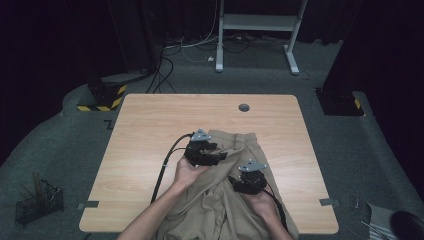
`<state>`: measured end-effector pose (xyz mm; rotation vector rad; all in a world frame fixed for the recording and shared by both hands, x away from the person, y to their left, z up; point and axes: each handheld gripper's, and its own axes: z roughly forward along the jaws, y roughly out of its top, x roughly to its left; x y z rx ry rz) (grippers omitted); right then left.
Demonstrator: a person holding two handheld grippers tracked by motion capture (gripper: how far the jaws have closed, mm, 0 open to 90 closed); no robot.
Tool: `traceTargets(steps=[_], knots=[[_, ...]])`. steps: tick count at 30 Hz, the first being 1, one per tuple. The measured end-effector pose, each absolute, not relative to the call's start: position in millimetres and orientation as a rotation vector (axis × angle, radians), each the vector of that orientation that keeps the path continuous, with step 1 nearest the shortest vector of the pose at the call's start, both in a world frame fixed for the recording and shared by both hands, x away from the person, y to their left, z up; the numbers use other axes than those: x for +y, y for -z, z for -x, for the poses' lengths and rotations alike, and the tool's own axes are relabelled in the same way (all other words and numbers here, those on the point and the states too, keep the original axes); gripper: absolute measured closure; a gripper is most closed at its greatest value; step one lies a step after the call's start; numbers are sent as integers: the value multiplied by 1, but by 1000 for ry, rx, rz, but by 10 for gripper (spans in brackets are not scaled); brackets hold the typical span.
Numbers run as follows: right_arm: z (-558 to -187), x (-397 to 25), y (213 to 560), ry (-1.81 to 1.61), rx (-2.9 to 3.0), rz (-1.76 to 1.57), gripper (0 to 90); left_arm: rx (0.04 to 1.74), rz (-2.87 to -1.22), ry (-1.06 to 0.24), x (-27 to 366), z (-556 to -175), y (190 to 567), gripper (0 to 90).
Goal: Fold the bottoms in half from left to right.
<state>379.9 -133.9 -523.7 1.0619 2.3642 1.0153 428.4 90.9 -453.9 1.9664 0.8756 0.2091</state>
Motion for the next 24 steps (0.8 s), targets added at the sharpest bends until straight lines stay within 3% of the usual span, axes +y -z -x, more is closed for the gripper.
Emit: traceTargets(steps=[2, 11, 14, 20, 24], knots=[[-380, -134, 524, -1016, 2365, -1063, 398, 888, -1987, -243, 103, -419, 459, 374], [-377, -134, 520, -1016, 2383, -1095, 432, 960, -2063, -151, 125, -399, 494, 392], [-369, -134, 514, -1031, 2395, -1081, 439, 960, -2058, -118, 123, -394, 500, 476], [-358, -132, 520, -986, 2409, -1029, 460, 994, -2086, -99, 110, -395, 512, 772], [-360, -129, 522, -1001, 2395, -1023, 466, 1021, -2085, -116, 105, -400, 517, 811]])
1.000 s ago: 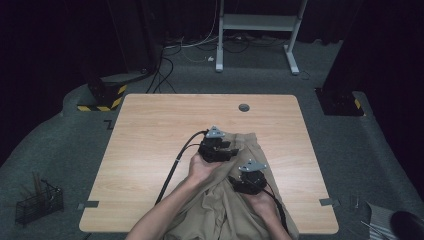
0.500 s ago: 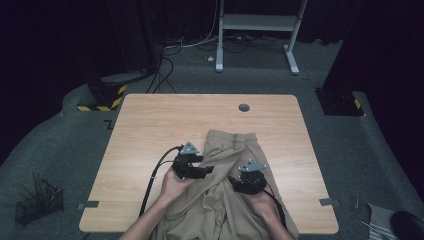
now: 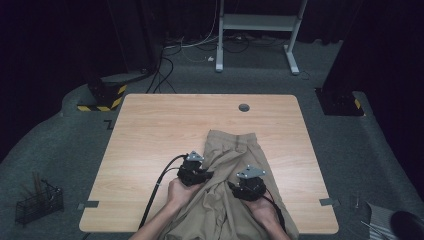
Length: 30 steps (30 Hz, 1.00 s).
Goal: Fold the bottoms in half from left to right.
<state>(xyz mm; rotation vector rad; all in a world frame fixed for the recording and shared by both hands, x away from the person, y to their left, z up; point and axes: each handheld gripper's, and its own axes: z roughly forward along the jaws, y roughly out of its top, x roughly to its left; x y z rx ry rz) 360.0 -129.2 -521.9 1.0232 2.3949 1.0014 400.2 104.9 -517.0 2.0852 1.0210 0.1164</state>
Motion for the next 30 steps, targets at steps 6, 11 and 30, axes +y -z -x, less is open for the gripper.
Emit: traceTargets(steps=[6, 11, 30], knots=[[-372, -122, 524, -1026, 2387, -1017, 472, 1045, -2096, -175, 105, -414, 516, 837], [-393, -110, 524, -1023, 2380, -1018, 476, 1077, -2116, -221, 108, -429, 513, 851], [-433, -89, 514, -1034, 2414, -1108, 460, 1122, -2074, -204, 130, -463, 496, 836]])
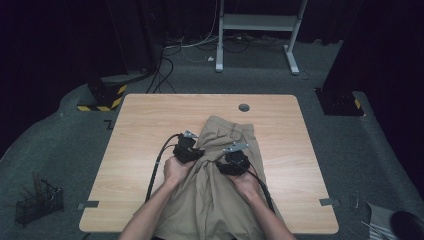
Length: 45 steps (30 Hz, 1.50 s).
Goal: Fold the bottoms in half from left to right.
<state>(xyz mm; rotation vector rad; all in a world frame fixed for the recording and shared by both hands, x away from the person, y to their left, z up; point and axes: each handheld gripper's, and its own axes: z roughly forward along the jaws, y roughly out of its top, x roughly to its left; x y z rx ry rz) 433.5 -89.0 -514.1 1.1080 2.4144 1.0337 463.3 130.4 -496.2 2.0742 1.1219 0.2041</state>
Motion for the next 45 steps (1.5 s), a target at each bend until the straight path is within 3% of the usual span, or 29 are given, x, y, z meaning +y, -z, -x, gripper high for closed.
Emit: traceTargets(steps=[9, 15, 23, 25, 32, 38, 45], knots=[[-384, -127, 510, -951, 2395, -1014, 447, 991, -1989, -94, 124, -447, 470, 824], [-381, -130, 520, -985, 2413, -1039, 438, 910, -1926, 15, 93, -448, 460, 836], [-381, -131, 524, -1027, 2393, -1030, 435, 879, -2038, 8, 49, -454, 473, 831], [-381, -131, 524, -1027, 2394, -1027, 435, 911, -2093, 20, 43, -458, 484, 797], [-377, -134, 518, -1019, 2386, -1032, 429, 884, -2125, -73, 52, -441, 474, 456], [-371, -145, 509, -1045, 2346, -1042, 424, 873, -2048, -58, 88, -411, 466, 400], [-365, -149, 521, -975, 2376, -1047, 412, 930, -2060, -107, 107, -385, 497, 409]])
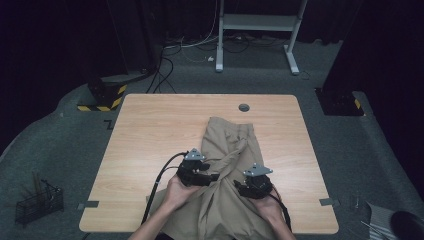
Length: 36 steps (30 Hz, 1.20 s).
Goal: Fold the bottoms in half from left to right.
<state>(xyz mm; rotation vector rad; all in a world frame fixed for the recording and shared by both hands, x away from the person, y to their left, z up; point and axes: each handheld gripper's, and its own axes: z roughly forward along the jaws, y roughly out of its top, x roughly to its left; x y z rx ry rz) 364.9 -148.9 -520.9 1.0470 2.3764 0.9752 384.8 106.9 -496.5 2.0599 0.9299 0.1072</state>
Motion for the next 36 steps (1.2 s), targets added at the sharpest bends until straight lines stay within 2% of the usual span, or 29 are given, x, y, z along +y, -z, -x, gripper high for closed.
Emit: traceTargets(steps=[6, 11, 15, 29, 32, 36], knots=[[-370, -147, 523, -1016, 2368, -1059, 409, 990, -2082, -177, 100, -388, 516, 526], [-377, -141, 524, -1018, 2377, -1045, 411, 974, -2144, -361, 90, -390, 516, 667], [-388, -134, 524, -1021, 2381, -1039, 411, 1011, -2117, -359, 96, -402, 518, 703], [-444, -88, 524, -1008, 2356, -1079, 406, 1164, -2088, -393, 137, -457, 515, 712], [-447, -87, 522, -997, 2356, -1104, 421, 1174, -2086, -352, 140, -457, 511, 677], [-435, -97, 517, -1025, 2369, -1148, 446, 1143, -2046, -360, 150, -441, 498, 624]])
